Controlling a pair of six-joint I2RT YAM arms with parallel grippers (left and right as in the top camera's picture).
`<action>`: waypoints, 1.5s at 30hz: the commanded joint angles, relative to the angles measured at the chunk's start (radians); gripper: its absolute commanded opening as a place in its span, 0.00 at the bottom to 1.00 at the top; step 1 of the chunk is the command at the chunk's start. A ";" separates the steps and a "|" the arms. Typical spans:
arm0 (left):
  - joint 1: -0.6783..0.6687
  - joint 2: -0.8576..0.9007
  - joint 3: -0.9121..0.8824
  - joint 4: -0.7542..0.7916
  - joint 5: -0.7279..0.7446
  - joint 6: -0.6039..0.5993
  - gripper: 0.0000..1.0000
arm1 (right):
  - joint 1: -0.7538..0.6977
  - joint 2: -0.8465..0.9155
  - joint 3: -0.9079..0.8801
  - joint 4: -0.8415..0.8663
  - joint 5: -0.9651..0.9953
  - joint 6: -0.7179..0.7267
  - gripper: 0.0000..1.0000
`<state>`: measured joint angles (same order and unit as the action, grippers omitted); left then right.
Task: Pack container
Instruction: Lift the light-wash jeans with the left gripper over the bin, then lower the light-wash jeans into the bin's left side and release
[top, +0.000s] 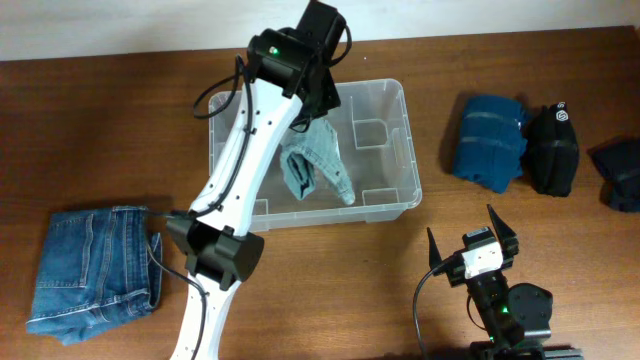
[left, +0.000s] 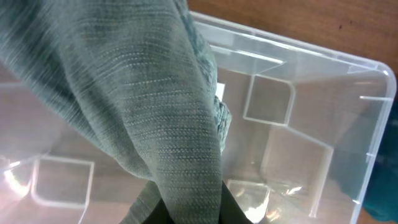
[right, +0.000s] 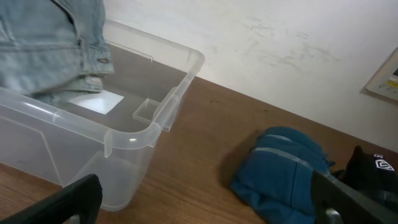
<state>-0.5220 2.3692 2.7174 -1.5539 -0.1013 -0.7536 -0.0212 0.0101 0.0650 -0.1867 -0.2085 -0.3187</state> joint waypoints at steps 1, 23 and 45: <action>-0.007 -0.028 -0.048 0.043 0.004 0.077 0.01 | -0.007 -0.006 -0.005 -0.006 0.002 -0.003 0.98; -0.073 -0.028 -0.159 0.136 0.070 0.363 0.01 | -0.007 -0.006 -0.005 -0.006 0.002 -0.003 0.98; 0.166 -0.028 -0.159 -0.038 -0.001 0.592 0.99 | -0.007 -0.006 -0.005 -0.006 0.002 -0.003 0.98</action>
<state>-0.3668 2.3692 2.5546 -1.5848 -0.0875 -0.2504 -0.0212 0.0101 0.0650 -0.1867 -0.2085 -0.3187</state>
